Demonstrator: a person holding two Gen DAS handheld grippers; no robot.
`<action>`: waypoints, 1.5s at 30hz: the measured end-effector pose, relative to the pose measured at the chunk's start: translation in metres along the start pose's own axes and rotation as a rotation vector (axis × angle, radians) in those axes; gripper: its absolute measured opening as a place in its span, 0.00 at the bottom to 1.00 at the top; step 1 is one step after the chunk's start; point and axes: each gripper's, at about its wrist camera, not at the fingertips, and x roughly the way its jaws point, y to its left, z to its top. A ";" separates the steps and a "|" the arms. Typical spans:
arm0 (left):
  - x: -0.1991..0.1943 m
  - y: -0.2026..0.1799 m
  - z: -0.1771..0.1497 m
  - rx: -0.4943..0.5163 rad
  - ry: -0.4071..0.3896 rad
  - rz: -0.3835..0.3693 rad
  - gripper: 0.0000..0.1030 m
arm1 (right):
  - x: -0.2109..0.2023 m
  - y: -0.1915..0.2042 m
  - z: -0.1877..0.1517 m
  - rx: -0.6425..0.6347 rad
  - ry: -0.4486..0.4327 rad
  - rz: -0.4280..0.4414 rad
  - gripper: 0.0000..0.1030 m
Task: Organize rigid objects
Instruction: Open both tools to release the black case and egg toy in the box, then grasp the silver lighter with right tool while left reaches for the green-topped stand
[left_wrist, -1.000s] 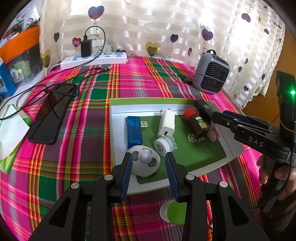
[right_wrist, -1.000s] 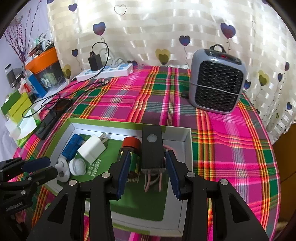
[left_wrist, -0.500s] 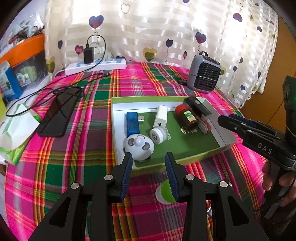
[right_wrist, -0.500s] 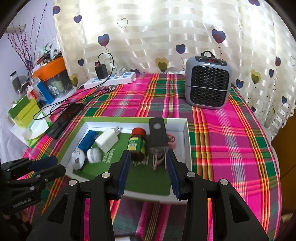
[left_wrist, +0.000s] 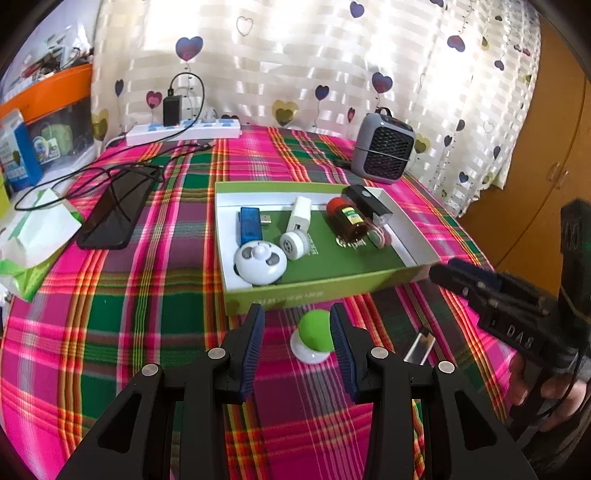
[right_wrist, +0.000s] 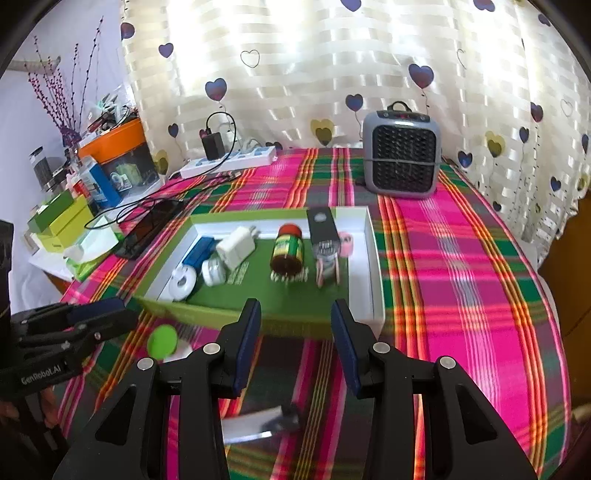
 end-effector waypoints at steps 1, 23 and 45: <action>-0.002 0.000 -0.002 -0.001 -0.002 -0.005 0.35 | -0.001 0.001 -0.004 0.002 0.006 -0.001 0.40; -0.007 0.008 -0.028 -0.032 0.019 -0.022 0.35 | 0.007 0.029 -0.051 0.034 0.089 -0.138 0.53; -0.001 0.001 -0.031 -0.008 0.042 -0.053 0.35 | -0.006 0.020 -0.072 -0.047 0.139 -0.258 0.53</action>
